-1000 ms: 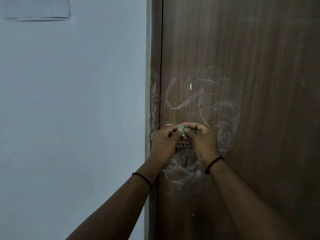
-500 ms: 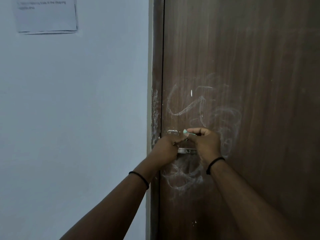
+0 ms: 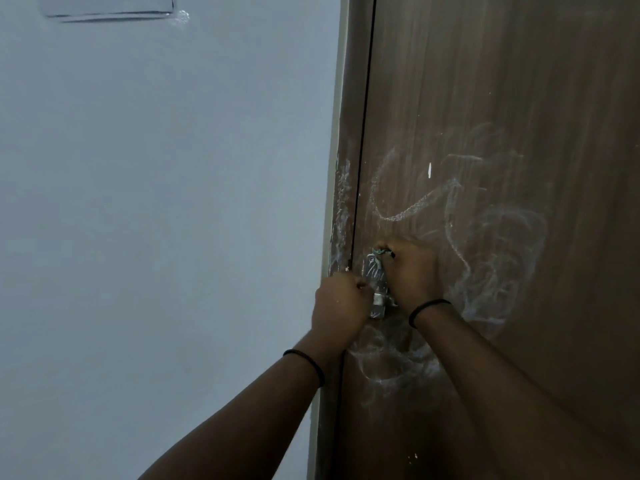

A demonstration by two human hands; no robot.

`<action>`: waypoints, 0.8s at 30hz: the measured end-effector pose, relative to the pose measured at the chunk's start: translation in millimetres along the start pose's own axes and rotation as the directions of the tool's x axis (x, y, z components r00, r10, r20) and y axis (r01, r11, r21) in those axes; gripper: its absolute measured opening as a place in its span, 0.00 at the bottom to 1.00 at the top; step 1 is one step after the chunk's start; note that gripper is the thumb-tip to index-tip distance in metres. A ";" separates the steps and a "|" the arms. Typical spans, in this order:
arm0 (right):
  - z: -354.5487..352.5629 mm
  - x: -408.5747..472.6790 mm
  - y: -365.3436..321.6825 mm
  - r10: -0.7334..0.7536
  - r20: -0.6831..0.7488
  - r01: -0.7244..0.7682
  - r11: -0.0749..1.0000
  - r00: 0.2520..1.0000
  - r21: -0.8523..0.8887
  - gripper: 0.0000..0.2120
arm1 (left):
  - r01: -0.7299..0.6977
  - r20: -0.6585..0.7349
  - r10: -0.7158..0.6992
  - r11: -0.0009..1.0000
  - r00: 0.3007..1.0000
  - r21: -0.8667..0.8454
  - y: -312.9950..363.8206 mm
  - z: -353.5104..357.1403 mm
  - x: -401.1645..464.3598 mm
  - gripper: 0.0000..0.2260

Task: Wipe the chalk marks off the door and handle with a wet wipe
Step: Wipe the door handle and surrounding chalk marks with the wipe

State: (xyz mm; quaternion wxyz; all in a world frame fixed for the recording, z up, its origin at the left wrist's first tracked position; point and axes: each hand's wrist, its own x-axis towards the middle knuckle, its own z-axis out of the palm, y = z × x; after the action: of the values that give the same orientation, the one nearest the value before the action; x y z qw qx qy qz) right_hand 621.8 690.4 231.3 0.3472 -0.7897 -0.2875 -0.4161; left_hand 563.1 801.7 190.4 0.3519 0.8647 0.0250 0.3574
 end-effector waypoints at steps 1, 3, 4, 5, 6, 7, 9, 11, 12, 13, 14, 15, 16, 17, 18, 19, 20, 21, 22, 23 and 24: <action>0.8 2.3 -3.3 -0.047 0.029 0.048 0.999 0.998 -0.023 0.09 | 0.001 0.012 -0.001 1.000 1.000 -0.007 0.6 2.3 1.0 0.11; 3.2 7.4 -10.3 -0.127 0.118 0.136 0.988 0.985 -0.073 0.08 | 0.004 0.025 -0.004 0.999 1.000 -0.038 -0.2 6.3 2.6 0.09; 3.8 10.1 -12.3 -0.144 0.161 0.161 0.982 0.976 -0.095 0.09 | 0.006 0.017 -0.005 0.998 1.000 -0.057 -1.1 7.6 2.2 0.09; 2.8 12.7 -11.8 -0.144 0.192 0.169 0.979 0.971 -0.116 0.10 | 0.009 -0.002 -0.010 0.997 1.000 -0.075 -1.7 8.7 0.8 0.09; -0.2 14.1 -9.1 -0.126 0.207 0.156 0.979 0.970 -0.134 0.11 | 0.013 -0.025 -0.015 0.996 1.000 -0.086 -1.4 9.3 -0.8 0.09; -4.5 14.3 -4.5 -0.103 0.199 0.132 0.981 0.975 -0.141 0.12 | 0.016 -0.043 -0.019 0.996 0.999 -0.088 -1.0 9.5 -2.2 0.09; -12.4 11.5 5.5 -0.068 0.137 0.086 0.987 0.988 -0.133 0.13 | 0.017 -0.049 -0.022 0.996 0.999 -0.084 0.0 9.2 -3.6 0.08; -14.7 8.6 2.7 -0.032 0.124 0.051 0.987 0.992 -0.150 0.14 | 0.016 -0.042 -0.019 0.996 0.999 -0.087 1.8 8.3 -4.3 0.08; -12.9 8.2 -2.3 -0.021 0.143 0.044 0.986 0.989 -0.162 0.15 | 0.013 -0.039 -0.016 0.996 0.999 -0.088 2.3 8.4 -3.9 0.08; -9.4 8.6 -7.8 -0.022 0.178 0.054 0.984 0.984 -0.172 0.13 | 0.009 -0.034 -0.011 0.996 0.999 -0.085 2.3 8.7 -3.5 0.09; -5.2 9.2 -12.9 -0.036 0.227 0.082 0.978 0.973 -0.194 0.11 | 0.004 -0.028 -0.006 0.997 1.000 -0.077 1.7 8.7 -3.6 0.09; -3.6 10.9 -15.9 -0.056 0.270 0.117 0.969 0.961 -0.217 0.10 | 0.000 -0.023 -0.002 0.998 1.000 -0.070 1.7 8.8 -4.0 0.09; -4.8 12.8 -16.1 -0.069 0.290 0.139 0.964 0.954 -0.226 0.10 | -0.003 -0.024 0.002 0.998 1.000 -0.066 1.9 8.9 -4.2 0.09; -7.9 15.8 -13.4 -0.062 0.288 0.128 0.968 0.956 -0.216 0.10 | -0.005 -0.031 0.003 0.998 1.000 -0.066 1.7 8.5 -4.3 0.09; -13.1 18.1 -8.6 -0.031 0.269 0.088 0.975 0.963 -0.202 0.11 | -0.006 -0.039 0.004 0.998 0.999 -0.070 1.8 7.8 -4.2 0.08; -18.7 18.7 -2.0 0.005 0.239 0.044 0.979 0.971 -0.199 0.11 | -0.010 -0.045 0.007 0.997 0.999 -0.074 2.2 7.2 -4.2 0.08; -24.2 17.4 3.9 0.039 0.207 0.004 0.979 0.978 -0.203 0.10 | -0.016 -0.044 0.012 0.997 0.999 -0.076 2.5 6.9 -3.9 0.07; -27.1 15.4 8.7 0.063 0.178 -0.027 0.979 0.982 -0.200 0.10 | -0.021 -0.040 0.018 0.997 0.999 -0.075 2.3 6.8 -3.5 0.07; -28.3 12.7 11.7 0.077 0.158 -0.045 0.980 0.984 -0.196 0.09 | -0.024 -0.035 0.021 0.997 0.999 -0.078 1.8 7.1 -3.1 0.07; -27.4 10.8 11.8 0.079 0.146 -0.051 0.980 0.986 -0.191 0.08 | -0.023 -0.029 0.020 0.996 0.999 -0.084 1.2 7.6 -2.9 0.08; -24.9 9.3 9.5 0.067 0.146 -0.039 0.982 0.987 -0.187 0.09 | -0.017 -0.026 0.015 0.996 1.000 -0.091 0.3 8.0 -2.8 0.10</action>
State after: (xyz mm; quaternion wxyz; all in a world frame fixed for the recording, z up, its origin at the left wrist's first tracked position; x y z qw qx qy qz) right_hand 622.0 666.7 246.6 0.2611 -0.8551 -0.2522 -0.3701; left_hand 566.0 796.0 184.9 0.3876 0.8435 0.0063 0.3719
